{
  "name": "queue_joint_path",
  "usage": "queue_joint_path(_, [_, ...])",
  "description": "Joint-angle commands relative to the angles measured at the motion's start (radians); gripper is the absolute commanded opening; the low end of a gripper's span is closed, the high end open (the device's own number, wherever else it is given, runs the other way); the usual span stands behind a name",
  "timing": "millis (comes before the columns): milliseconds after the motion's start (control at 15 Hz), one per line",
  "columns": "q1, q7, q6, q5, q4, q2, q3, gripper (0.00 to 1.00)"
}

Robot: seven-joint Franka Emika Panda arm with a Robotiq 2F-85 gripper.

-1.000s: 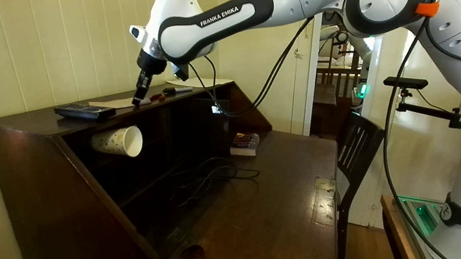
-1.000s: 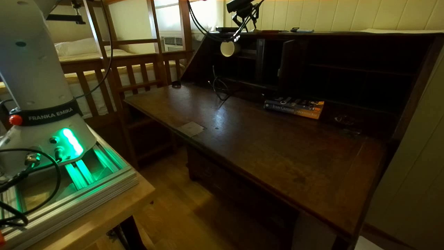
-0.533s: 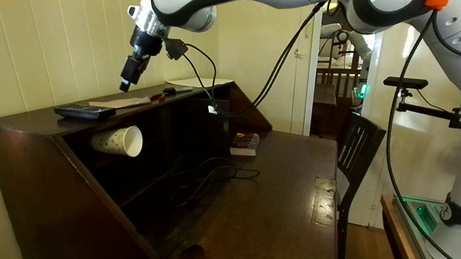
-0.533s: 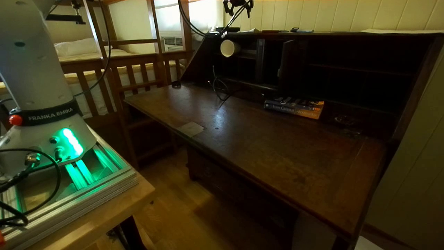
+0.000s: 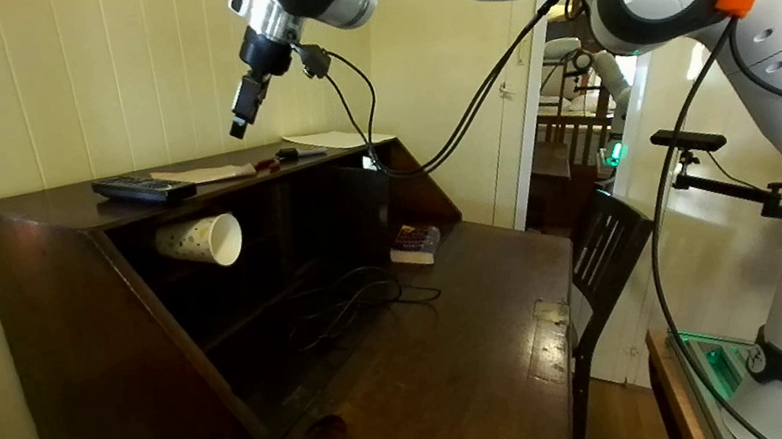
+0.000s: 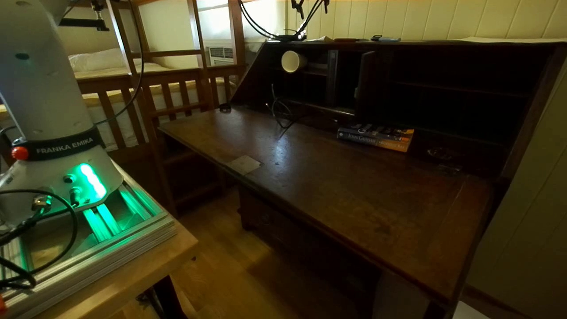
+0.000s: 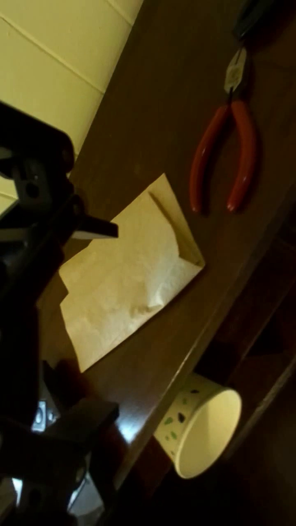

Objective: Put the white paper on the desktop.

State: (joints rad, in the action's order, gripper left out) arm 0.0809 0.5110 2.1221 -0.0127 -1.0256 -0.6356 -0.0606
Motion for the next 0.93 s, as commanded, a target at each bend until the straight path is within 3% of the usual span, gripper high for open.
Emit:
queue_joint_path(0, [0.004, 0.027, -0.028, -0.019, 0.015, 0.0, 0.008, 1.0])
queue_joint_path(467, [0.034, 0.124, -0.12, 0.017, 0.115, -0.091, -0.012, 1.0])
queue_joint_path(667, [0.041, 0.185, -0.103, 0.023, 0.161, -0.142, -0.025, 1.0])
queue_joint_path(867, [0.04, 0.152, -0.072, 0.047, 0.227, -0.2, -0.032, 1.0])
